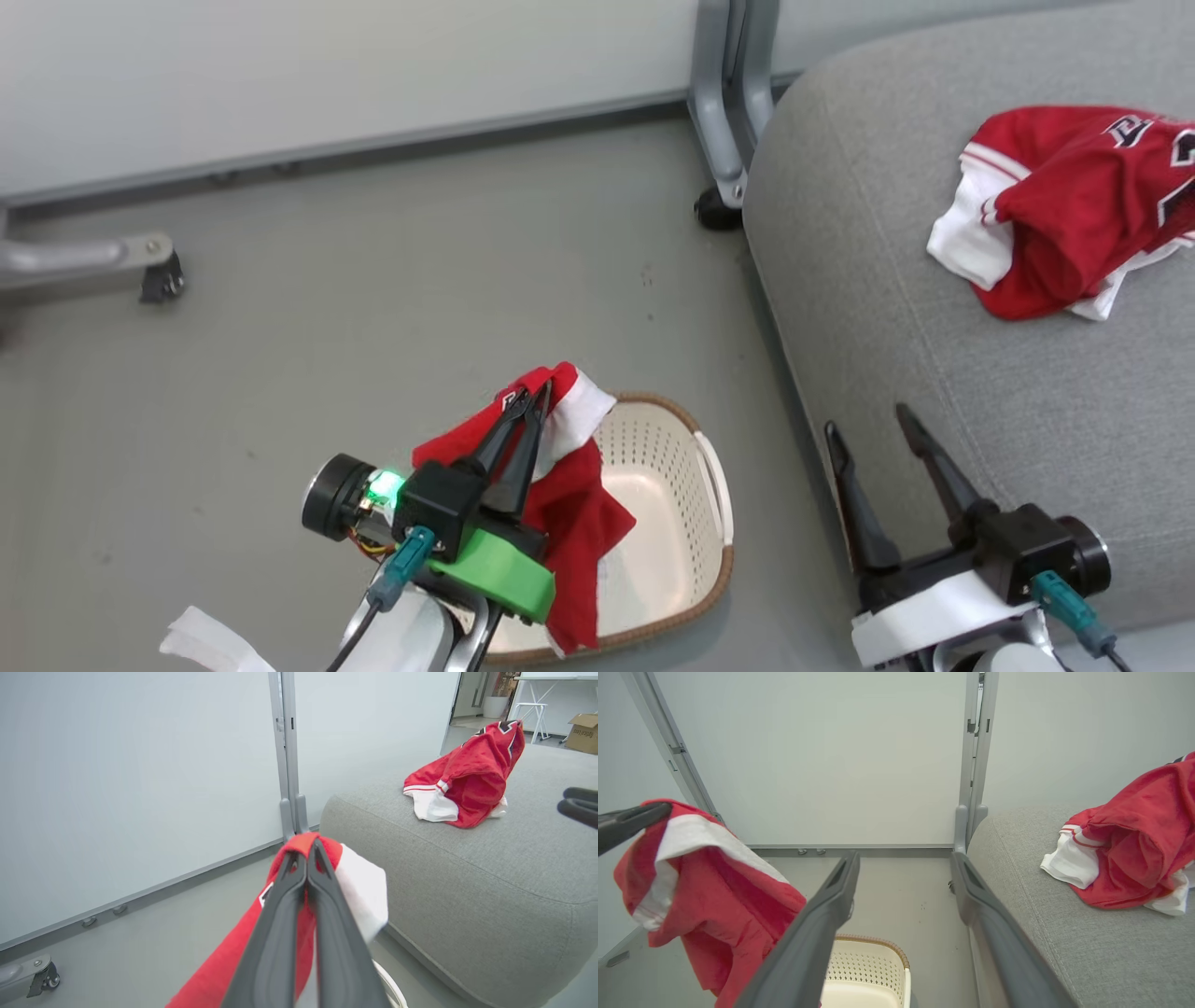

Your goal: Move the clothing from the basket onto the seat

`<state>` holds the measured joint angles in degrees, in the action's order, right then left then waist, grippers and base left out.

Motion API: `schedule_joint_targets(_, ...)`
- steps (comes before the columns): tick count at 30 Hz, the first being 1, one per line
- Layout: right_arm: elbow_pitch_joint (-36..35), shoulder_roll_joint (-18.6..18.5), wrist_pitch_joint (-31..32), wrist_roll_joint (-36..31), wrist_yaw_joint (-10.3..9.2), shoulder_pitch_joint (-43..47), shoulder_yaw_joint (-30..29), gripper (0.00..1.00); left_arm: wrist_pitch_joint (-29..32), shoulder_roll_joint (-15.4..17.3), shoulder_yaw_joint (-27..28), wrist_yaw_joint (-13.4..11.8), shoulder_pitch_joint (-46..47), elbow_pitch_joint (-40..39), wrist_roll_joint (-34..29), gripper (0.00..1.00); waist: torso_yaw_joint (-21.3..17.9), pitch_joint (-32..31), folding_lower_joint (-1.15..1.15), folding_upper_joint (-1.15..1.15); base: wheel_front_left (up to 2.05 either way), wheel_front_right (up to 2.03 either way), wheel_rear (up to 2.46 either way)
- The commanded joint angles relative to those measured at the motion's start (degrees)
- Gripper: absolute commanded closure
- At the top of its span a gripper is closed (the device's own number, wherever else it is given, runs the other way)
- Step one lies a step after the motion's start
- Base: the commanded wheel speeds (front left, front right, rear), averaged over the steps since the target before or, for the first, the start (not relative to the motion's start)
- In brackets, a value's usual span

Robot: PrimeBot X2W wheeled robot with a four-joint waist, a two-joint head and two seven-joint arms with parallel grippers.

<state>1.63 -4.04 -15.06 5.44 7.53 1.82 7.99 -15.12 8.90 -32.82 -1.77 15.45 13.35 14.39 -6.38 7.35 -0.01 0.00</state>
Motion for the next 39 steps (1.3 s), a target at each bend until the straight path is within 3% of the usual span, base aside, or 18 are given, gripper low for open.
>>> schedule_joint_targets(1, 0.41, -0.15, -0.16, 0.42, -0.08, 0.81, 0.68, 0.0, -0.03, -0.32, 0.45, 0.32, -0.86, -0.95, -0.46, 1.0, -0.36, -5.56, 0.01, 0.0, 0.0, 0.0, 0.0)
schedule_joint_targets(14, 6.97, -1.8, -0.16, 3.29, -0.08, -3.04, 13.02, 0.0, 0.03, -4.07, -2.79, 3.36, 3.59, -6.75, -2.24, 1.0, 0.49, -7.12, 0.01, 0.0, 0.0, 0.0, 0.0)
schedule_joint_targets(22, 10.96, -1.24, -0.16, 4.62, -0.08, -4.56, 14.84, 0.0, 1.86, -5.37, -7.38, 4.15, 6.27, -9.56, -1.52, 1.0, 0.52, -7.15, 0.01, 0.0, 0.0, 0.0, 0.0)
schedule_joint_targets(23, 11.2, -1.28, -0.16, 4.76, -0.08, -4.4, 14.96, 0.06, 2.01, -5.41, -7.74, 4.17, 6.47, -9.86, -1.41, 1.0, 0.47, -7.15, 0.01, 0.0, 0.0, 0.0, 0.0)
schedule_joint_targets(25, 11.74, -1.76, -0.16, 5.01, -0.08, -4.05, 15.99, 1.0, 2.42, -5.48, -8.32, 4.02, 6.81, -10.19, -1.18, 1.0, 0.37, -7.16, 0.01, 0.0, 0.0, 0.0, 0.0)
schedule_joint_targets(38, 11.42, -3.29, -0.16, 6.64, -0.08, -3.21, 17.54, 1.0, 4.82, -3.81, -8.35, 2.67, 7.59, -7.5, -1.72, 1.0, -0.51, -7.06, 0.01, 0.0, 0.0, 0.0, 0.0)
schedule_joint_targets(39, 11.42, -3.3, -0.16, 6.69, -0.08, -3.28, 17.57, 1.0, 5.0, -3.8, -8.27, 2.53, 7.53, -7.29, -1.55, 0.7, -0.55, -7.0, 0.01, 0.0, 0.0, 0.0, 0.0)
